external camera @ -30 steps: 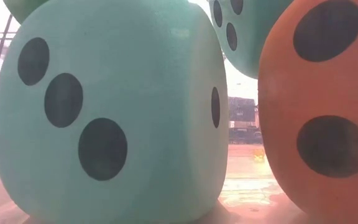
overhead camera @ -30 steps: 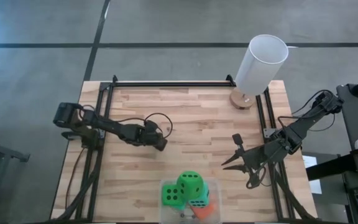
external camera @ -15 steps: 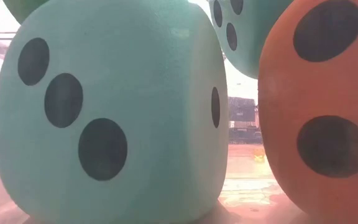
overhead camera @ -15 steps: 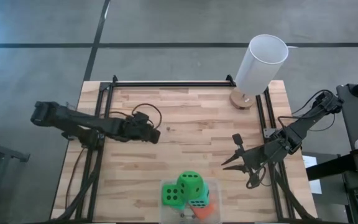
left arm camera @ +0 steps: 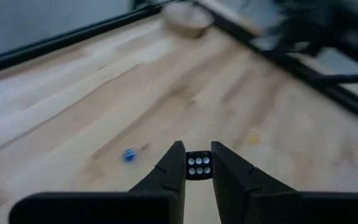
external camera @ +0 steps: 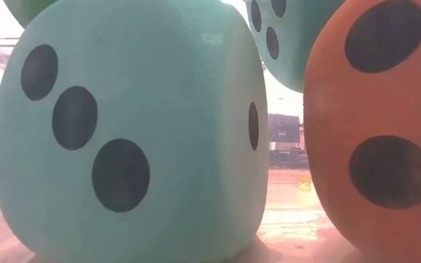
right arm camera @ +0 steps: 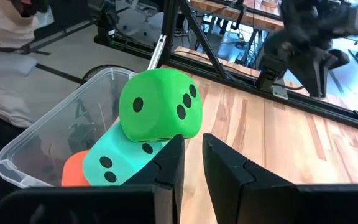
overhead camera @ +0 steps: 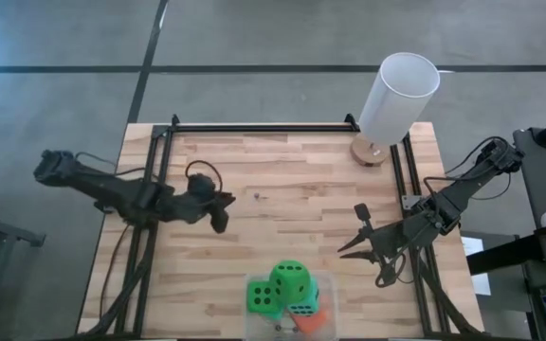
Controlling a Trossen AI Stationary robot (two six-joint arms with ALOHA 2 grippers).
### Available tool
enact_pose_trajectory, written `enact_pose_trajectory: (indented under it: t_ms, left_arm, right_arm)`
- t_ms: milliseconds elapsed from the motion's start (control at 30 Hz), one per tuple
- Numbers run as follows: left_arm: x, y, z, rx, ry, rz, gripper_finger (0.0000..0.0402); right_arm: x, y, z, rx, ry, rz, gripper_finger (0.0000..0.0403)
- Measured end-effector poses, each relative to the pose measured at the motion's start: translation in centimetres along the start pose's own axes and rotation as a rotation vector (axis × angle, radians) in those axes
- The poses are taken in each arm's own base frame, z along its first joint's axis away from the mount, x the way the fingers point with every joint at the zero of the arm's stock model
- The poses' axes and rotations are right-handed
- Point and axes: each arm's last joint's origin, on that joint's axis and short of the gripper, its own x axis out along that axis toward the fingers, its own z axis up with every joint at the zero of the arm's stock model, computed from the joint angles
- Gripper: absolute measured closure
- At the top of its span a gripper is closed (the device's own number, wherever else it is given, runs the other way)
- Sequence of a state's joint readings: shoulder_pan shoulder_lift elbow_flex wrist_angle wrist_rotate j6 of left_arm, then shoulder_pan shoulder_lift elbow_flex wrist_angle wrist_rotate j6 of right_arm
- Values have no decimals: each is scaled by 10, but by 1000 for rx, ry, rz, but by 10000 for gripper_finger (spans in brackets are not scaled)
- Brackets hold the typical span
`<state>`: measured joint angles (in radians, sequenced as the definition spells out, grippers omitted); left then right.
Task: Pick & Place Dice
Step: Put the small black dice into the transparent bin
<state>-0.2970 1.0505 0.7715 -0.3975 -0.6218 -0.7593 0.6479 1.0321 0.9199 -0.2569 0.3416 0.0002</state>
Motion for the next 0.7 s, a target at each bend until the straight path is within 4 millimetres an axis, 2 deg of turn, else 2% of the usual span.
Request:
enact_pose_trajectory:
  t_ms: [233, 433, 700]
  left_arm:
    - [-23, -40, -4, 148, -117, -296, 348]
    - [-38, -72, -21, 297, -185, -466, 348]
    - [-26, -104, -45, 416, -175, -522, 348]
  right_arm:
    - [0, 0, 0, -1, 0, 0, 350]
    - [0, 0, 0, 0, 0, -1, 349]
    - [0, 0, 0, 24, 0, -3, 350]
